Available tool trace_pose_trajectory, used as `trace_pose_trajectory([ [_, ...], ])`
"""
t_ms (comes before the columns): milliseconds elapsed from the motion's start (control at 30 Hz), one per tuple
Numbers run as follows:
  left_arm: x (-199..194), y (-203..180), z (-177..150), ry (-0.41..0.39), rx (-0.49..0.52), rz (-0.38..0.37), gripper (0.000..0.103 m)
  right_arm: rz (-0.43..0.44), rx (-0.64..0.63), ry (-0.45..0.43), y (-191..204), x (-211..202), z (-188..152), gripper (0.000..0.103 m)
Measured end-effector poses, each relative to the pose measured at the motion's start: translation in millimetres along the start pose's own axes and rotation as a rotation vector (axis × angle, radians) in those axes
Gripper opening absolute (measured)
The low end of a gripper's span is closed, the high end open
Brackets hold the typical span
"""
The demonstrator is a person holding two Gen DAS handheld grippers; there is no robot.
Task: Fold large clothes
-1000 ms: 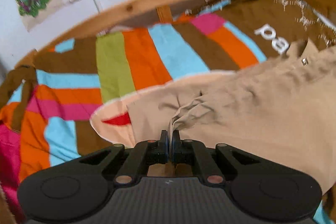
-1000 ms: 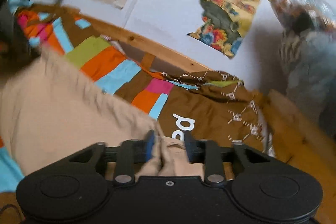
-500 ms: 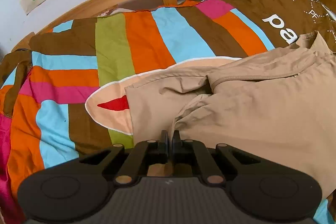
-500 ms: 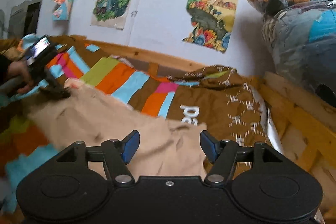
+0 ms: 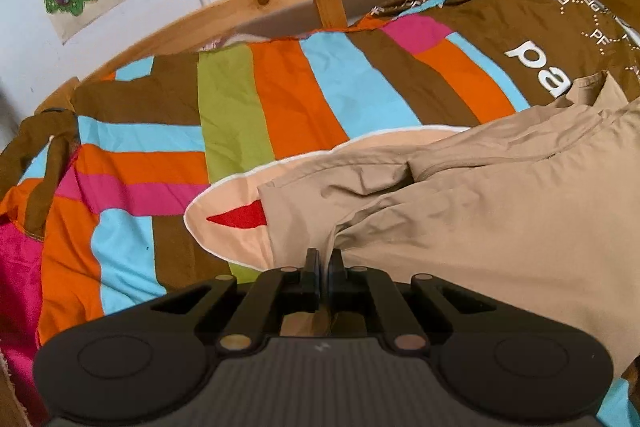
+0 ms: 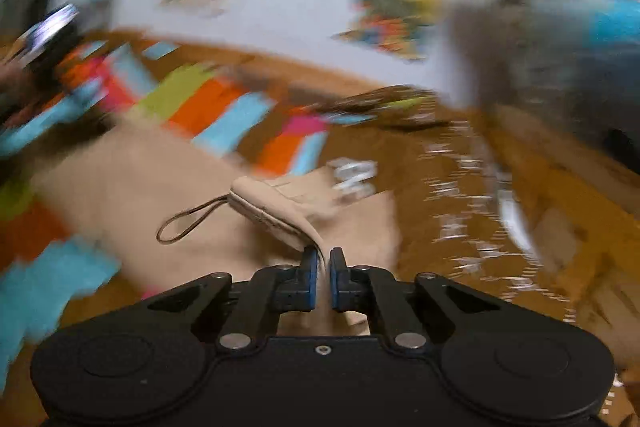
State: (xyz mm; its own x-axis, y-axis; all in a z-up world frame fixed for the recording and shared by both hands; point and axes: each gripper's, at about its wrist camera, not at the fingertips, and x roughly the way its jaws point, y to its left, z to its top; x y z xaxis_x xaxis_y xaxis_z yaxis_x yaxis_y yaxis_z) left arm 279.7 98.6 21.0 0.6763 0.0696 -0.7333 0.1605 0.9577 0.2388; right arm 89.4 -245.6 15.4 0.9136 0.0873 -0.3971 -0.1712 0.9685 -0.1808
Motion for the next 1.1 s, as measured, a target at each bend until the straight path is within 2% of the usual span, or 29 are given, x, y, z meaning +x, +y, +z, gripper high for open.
trace_pose_trajectory([
  [100, 12.3, -2.0, -1.3, 0.024, -0.001, -0.001, 0.004, -0.129, 0.167, -0.006, -40.8, 23.3, 7.6, 0.005],
  [200, 23.5, -6.5, -4.4, 0.045, 0.017, 0.001, 0.004, -0.200, 0.332, 0.049, -73.2, 54.7, -3.6, 0.005],
  [300, 25.0, -6.5, -6.9, 0.043, 0.027, -0.017, 0.009, -0.243, 0.360, 0.095, -76.7, 78.7, -23.4, 0.005],
  [333, 22.8, -3.9, -7.7, 0.038, 0.015, -0.028, 0.012, -0.249, 0.367, 0.105, -76.2, 84.4, -31.7, 0.005],
  [400, 17.1, 6.8, -8.6, 0.033, -0.029, -0.058, 0.033, -0.244, 0.394, 0.112, -76.1, 89.0, -48.1, 0.005],
  [433, 11.8, 13.8, -10.0, 0.024, -0.063, -0.067, 0.052, -0.234, 0.413, 0.109, -75.8, 88.5, -51.9, 0.007],
  [467, 4.1, 21.3, -12.8, 0.001, -0.105, -0.075, 0.062, -0.224, 0.424, 0.107, -76.3, 86.8, -55.1, 0.010],
  [600, -31.0, 49.8, -33.3, -0.071, -0.273, -0.107, 0.070, -0.166, 0.426, 0.059, -81.0, 74.4, -47.6, 0.029],
  [667, -49.3, 59.7, -51.0, -0.093, -0.332, -0.111, 0.073, -0.139, 0.428, 0.028, -80.7, 62.8, -40.2, 0.043],
  [767, -68.2, 65.7, -80.3, -0.094, -0.365, -0.137, 0.073, -0.102, 0.449, 0.028, -80.3, 53.3, -32.3, 0.054],
  [833, -72.0, 66.4, -99.1, -0.071, -0.380, -0.160, 0.073, -0.087, 0.482, 0.061, -78.7, 46.4, -31.0, 0.060],
  [900, -67.7, 65.8, -111.6, -0.024, -0.401, -0.172, 0.072, -0.076, 0.521, 0.096, -76.4, 38.2, -34.6, 0.060],
  [1000, -56.2, 67.8, -122.5, 0.031, -0.472, -0.184, 0.059, -0.057, 0.584, 0.121, -75.7, 28.2, -42.8, 0.060],
  [1033, -52.8, 69.7, -125.2, 0.041, -0.508, -0.199, 0.051, -0.052, 0.606, 0.123, -75.5, 26.3, -46.1, 0.056],
  [1067, -49.9, 71.4, -127.1, 0.046, -0.539, -0.214, 0.037, -0.048, 0.628, 0.129, -76.7, 26.4, -48.6, 0.053],
  [1100, -47.9, 72.6, -127.9, 0.051, -0.559, -0.213, 0.034, -0.044, 0.658, 0.139, -79.2, 27.8, -51.6, 0.051],
])
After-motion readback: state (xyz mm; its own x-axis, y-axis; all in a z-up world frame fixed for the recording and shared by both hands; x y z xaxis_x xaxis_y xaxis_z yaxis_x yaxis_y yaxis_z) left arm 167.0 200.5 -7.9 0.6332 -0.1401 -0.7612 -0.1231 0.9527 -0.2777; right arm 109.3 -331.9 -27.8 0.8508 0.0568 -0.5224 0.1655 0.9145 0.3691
